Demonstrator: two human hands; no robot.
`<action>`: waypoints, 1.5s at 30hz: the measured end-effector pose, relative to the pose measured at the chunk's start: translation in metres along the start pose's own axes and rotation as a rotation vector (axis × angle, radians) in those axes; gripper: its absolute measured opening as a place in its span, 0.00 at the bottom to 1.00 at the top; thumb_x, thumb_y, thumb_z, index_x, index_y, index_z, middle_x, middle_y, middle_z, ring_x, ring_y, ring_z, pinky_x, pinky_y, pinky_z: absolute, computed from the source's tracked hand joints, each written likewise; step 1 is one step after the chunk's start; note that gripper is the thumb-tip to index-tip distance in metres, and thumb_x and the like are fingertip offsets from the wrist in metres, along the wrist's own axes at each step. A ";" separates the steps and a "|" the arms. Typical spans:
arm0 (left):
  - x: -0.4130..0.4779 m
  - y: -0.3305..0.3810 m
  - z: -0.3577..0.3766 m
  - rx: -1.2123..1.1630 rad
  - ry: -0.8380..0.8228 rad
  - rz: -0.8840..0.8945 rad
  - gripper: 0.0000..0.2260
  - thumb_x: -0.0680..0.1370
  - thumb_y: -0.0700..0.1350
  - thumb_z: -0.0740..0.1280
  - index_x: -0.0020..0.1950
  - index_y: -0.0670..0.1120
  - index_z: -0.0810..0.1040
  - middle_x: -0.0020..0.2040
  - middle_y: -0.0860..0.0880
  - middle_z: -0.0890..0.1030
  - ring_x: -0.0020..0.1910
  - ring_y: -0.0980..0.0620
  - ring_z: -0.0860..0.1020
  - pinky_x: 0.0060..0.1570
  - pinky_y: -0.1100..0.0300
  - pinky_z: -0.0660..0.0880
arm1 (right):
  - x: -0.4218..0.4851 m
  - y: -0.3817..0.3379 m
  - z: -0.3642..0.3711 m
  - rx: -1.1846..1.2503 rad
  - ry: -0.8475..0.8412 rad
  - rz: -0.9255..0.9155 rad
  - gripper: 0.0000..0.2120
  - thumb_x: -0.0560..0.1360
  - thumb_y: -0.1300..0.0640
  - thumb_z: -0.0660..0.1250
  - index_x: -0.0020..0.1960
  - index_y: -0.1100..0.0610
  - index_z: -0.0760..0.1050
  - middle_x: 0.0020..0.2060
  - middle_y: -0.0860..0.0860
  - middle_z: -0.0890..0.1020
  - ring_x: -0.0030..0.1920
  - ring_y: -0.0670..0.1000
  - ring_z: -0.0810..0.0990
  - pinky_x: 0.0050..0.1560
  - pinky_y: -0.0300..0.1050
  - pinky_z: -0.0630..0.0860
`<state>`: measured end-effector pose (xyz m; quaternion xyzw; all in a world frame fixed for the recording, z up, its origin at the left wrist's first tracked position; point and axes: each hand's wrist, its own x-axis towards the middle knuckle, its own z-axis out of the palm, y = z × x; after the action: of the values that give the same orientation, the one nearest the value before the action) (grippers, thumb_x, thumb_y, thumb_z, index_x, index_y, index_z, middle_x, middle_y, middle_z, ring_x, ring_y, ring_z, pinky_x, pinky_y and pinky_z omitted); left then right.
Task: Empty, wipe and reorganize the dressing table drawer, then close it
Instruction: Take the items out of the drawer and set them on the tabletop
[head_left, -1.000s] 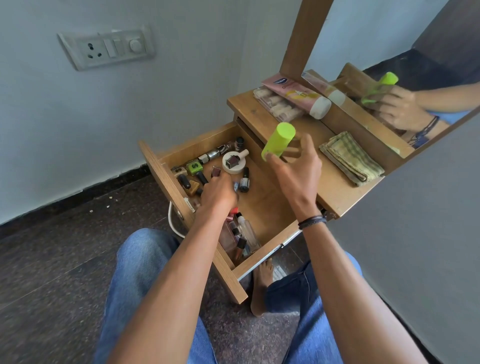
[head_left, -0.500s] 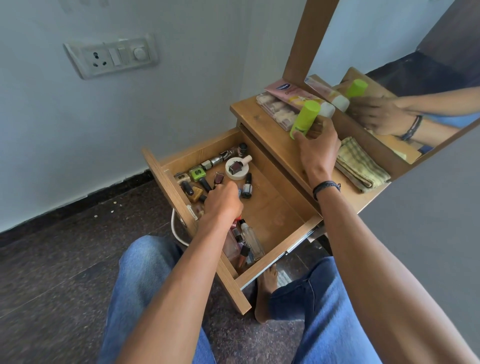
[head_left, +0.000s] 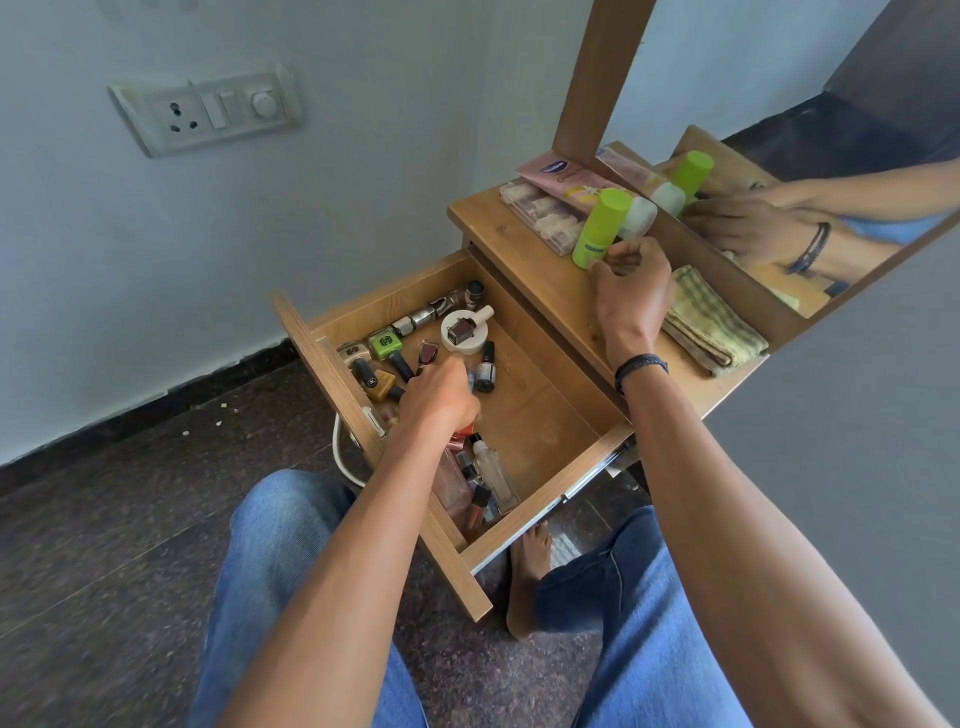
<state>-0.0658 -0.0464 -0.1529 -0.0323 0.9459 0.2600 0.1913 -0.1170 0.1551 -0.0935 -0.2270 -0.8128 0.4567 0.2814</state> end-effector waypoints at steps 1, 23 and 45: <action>0.000 0.000 0.000 -0.013 -0.003 0.000 0.29 0.74 0.43 0.76 0.72 0.49 0.69 0.64 0.43 0.78 0.62 0.39 0.77 0.53 0.46 0.75 | 0.000 0.000 0.000 -0.004 0.005 -0.004 0.09 0.72 0.64 0.74 0.47 0.53 0.77 0.41 0.43 0.81 0.43 0.40 0.80 0.42 0.27 0.73; -0.008 0.003 -0.010 -0.056 0.186 -0.039 0.13 0.79 0.46 0.70 0.62 0.44 0.76 0.58 0.42 0.80 0.55 0.39 0.80 0.42 0.51 0.74 | -0.051 -0.014 0.000 -0.091 -0.059 -0.504 0.06 0.75 0.63 0.64 0.45 0.55 0.79 0.42 0.47 0.81 0.39 0.43 0.78 0.41 0.41 0.77; -0.002 -0.002 -0.017 -0.170 0.246 -0.026 0.22 0.79 0.36 0.63 0.74 0.42 0.69 0.71 0.40 0.71 0.70 0.39 0.69 0.65 0.48 0.71 | -0.084 0.010 0.073 -0.621 -0.859 -0.469 0.13 0.77 0.57 0.69 0.61 0.54 0.79 0.58 0.53 0.74 0.57 0.59 0.73 0.57 0.55 0.74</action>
<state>-0.0699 -0.0567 -0.1397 -0.0923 0.9363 0.3306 0.0741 -0.1025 0.0625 -0.1540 0.0932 -0.9786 0.1735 -0.0599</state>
